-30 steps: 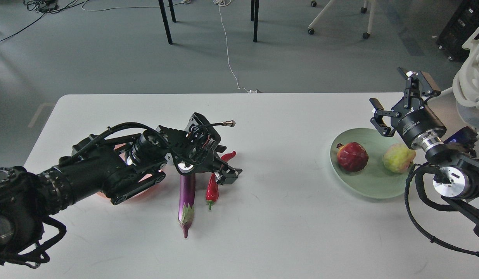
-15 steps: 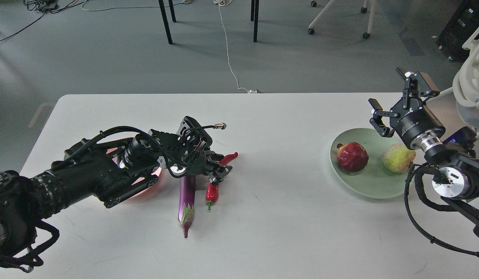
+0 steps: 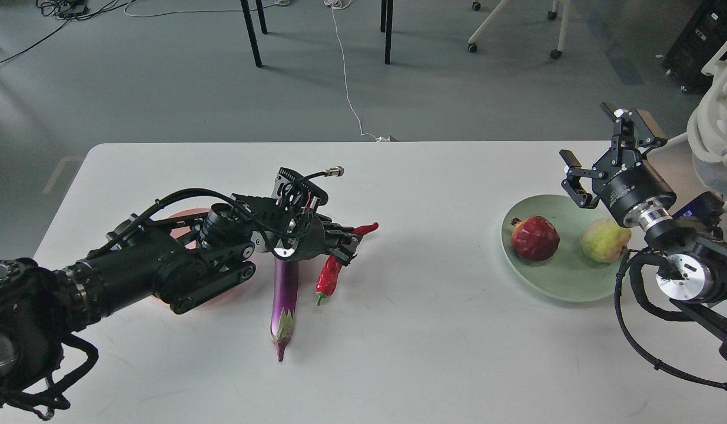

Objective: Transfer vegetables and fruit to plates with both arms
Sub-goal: 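Carry the chili with the left gripper onto the pink plate and release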

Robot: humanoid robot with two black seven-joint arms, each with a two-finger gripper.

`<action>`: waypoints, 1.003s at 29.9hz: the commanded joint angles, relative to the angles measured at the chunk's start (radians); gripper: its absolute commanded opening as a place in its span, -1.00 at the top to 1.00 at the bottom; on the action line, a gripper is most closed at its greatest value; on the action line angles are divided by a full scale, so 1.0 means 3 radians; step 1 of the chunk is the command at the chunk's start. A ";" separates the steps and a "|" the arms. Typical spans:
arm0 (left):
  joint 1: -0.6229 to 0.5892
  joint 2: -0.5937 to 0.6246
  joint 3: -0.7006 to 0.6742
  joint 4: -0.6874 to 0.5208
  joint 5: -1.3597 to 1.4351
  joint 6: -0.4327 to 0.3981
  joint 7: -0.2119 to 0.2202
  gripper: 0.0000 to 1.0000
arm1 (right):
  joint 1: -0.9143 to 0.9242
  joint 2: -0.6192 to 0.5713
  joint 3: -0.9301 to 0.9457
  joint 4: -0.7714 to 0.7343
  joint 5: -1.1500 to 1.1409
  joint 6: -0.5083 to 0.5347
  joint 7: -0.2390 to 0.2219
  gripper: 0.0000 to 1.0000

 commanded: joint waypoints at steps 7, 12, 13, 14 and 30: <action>-0.0253 0.0550 0.0004 -0.0702 -0.0377 -0.0203 0.0055 0.76 | 0.0021 0.0005 -0.0005 0.0000 -0.0092 -0.0003 0.0000 -0.96; -0.0213 0.1137 0.0055 -0.0846 -0.0342 -0.0224 -0.0216 0.74 | 0.0006 0.0005 -0.0015 0.0000 -0.0143 -0.0003 0.0000 -0.96; -0.0187 0.1280 0.0060 -0.0846 -0.0326 -0.0224 -0.0277 0.74 | -0.0005 0.0005 -0.0020 0.0000 -0.0163 -0.0003 0.0000 -0.96; -0.0161 0.1388 0.0071 -0.0836 -0.0311 -0.0214 -0.0313 0.74 | -0.0005 0.0005 -0.0020 0.0000 -0.0179 -0.0003 0.0000 -0.96; 0.0192 0.1829 0.0096 -0.0090 -0.0331 0.0220 -0.0666 0.14 | -0.0046 0.0025 -0.0036 0.0010 -0.0240 -0.0003 0.0000 -0.96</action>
